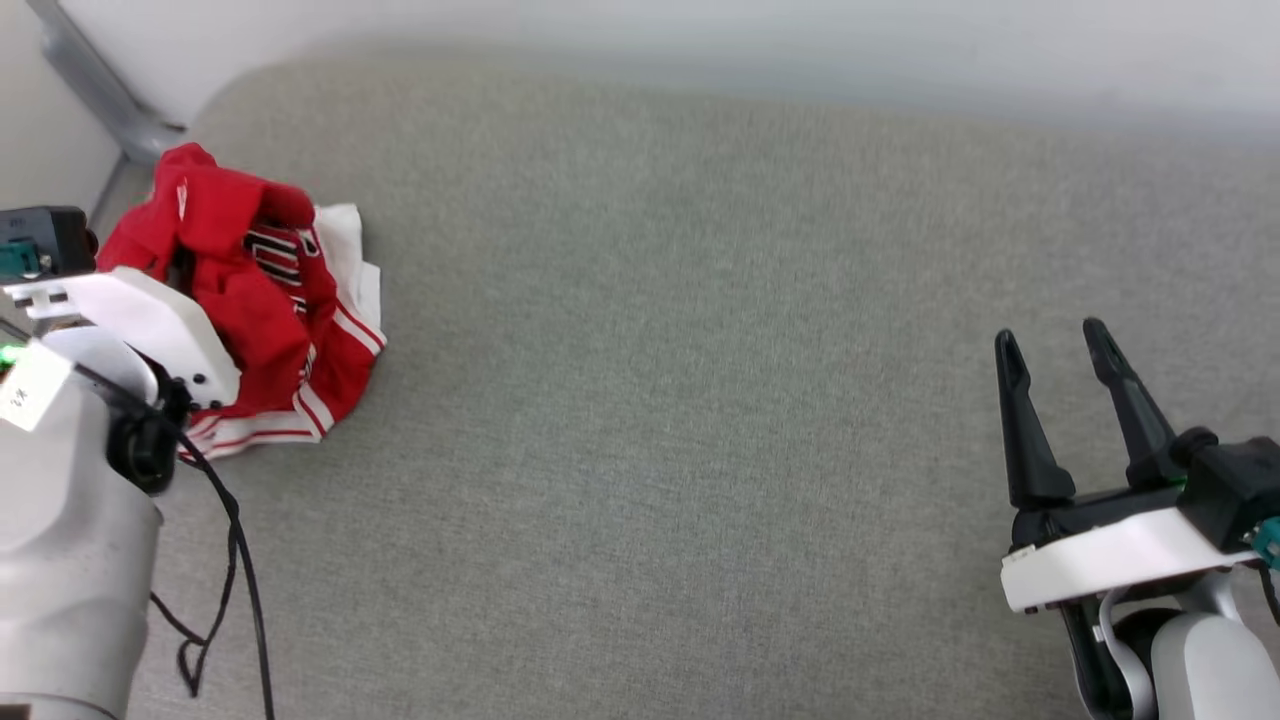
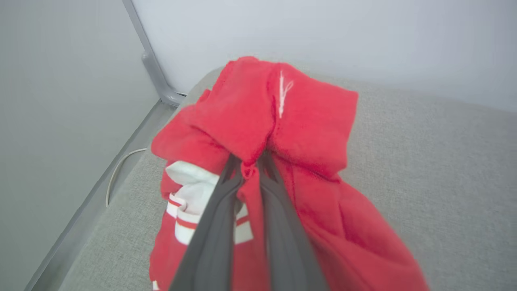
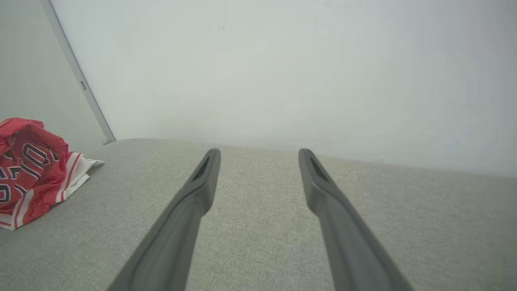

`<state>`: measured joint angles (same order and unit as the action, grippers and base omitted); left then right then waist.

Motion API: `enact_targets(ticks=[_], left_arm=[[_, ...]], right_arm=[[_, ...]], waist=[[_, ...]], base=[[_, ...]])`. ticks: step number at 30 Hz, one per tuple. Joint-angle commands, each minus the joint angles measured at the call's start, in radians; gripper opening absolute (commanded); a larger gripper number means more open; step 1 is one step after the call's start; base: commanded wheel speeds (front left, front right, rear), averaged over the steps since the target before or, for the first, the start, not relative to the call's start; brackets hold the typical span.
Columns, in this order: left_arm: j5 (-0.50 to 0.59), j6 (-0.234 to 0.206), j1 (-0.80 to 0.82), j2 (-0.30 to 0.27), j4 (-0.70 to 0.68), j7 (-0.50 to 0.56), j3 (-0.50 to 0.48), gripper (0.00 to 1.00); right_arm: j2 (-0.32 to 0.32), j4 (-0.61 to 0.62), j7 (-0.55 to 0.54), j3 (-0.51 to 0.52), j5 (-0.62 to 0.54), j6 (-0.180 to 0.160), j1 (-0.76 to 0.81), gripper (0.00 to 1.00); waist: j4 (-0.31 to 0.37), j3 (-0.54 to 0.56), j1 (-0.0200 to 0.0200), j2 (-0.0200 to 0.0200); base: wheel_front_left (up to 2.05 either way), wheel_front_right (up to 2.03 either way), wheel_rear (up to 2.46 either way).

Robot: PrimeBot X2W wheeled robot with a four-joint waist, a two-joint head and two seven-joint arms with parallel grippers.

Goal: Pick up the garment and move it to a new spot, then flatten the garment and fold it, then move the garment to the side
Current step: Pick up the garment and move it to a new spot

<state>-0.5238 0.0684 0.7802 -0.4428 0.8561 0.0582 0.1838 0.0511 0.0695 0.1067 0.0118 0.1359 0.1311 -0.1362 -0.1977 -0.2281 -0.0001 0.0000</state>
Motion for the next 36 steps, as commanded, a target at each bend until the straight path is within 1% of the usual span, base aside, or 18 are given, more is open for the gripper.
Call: enact_targets(ticks=[1, 5, 9, 14, 18, 22, 28, 32, 36], left_arm=[[0.007, -0.013, -0.016, 0.008, -0.015, -0.036, -0.003, 0.0], [0.025, -0.052, -0.056, 0.03, -0.062, -0.136, -0.003, 0.0], [0.036, -0.081, -0.1, 0.051, -0.136, -0.202, 0.006, 0.0], [0.051, -0.107, -0.161, 0.077, -0.271, -0.231, 0.028, 0.0], [0.066, -0.114, -0.215, 0.106, -0.396, -0.212, 0.069, 0.0], [0.073, -0.106, -0.261, 0.133, -0.507, -0.173, 0.122, 0.0], [0.093, -0.076, -0.302, 0.194, -0.607, -0.115, 0.236, 0.0], [0.115, -0.039, -0.33, 0.246, -0.623, -0.076, 0.344, 0.0], [0.136, -0.003, -0.365, 0.286, -0.602, -0.041, 0.451, 0.0]], right_arm=[[-0.001, -0.001, 0.006, 0.003, 0.008, -0.001, 0.016, 1.0], [-0.001, -0.004, 0.005, 0.01, 0.021, -0.001, 0.042, 1.0], [-0.002, 0.0, -0.001, 0.014, 0.027, -0.001, 0.06, 1.0], [-0.001, 0.01, -0.008, 0.015, 0.034, -0.001, 0.077, 1.0], [-0.002, 0.015, -0.009, 0.013, 0.035, -0.001, 0.08, 1.0], [-0.001, 0.016, -0.004, 0.011, 0.041, -0.001, 0.08, 1.0], [-0.002, 0.008, 0.009, 0.01, 0.058, -0.001, 0.08, 1.0], [-0.002, 0.001, 0.023, 0.005, 0.069, -0.001, 0.071, 1.0], [-0.002, -0.01, 0.035, 0.005, 0.075, -0.001, 0.055, 1.0]], waist=[[0.0, 0.043, 0.0001, 0.0], [0.017, 0.081, 0.0001, 0.0], [0.05, 0.108, 0.0001, 0.0], [0.116, 0.122, 0.0001, 0.0], [0.18, 0.119, 0.0001, 0.0], [0.249, 0.107, 0.0001, 0.0], [0.339, 0.072, 0.0001, 0.0], [0.382, 0.043, 0.0001, 0.0], [0.403, 0.021, 0.0001, 0.0]], base=[[0.0, 0.0, 0.0], [0.0, 0.0, 0.0], [0.0, 0.0, 0.0], [0.0, 0.0, 0.0], [0.0, 0.0, 0.0], [0.0, 0.0, 0.0], [0.0, 0.0, 0.0], [0.0, 0.0, 0.0], [0.0, 0.0, 0.0]])
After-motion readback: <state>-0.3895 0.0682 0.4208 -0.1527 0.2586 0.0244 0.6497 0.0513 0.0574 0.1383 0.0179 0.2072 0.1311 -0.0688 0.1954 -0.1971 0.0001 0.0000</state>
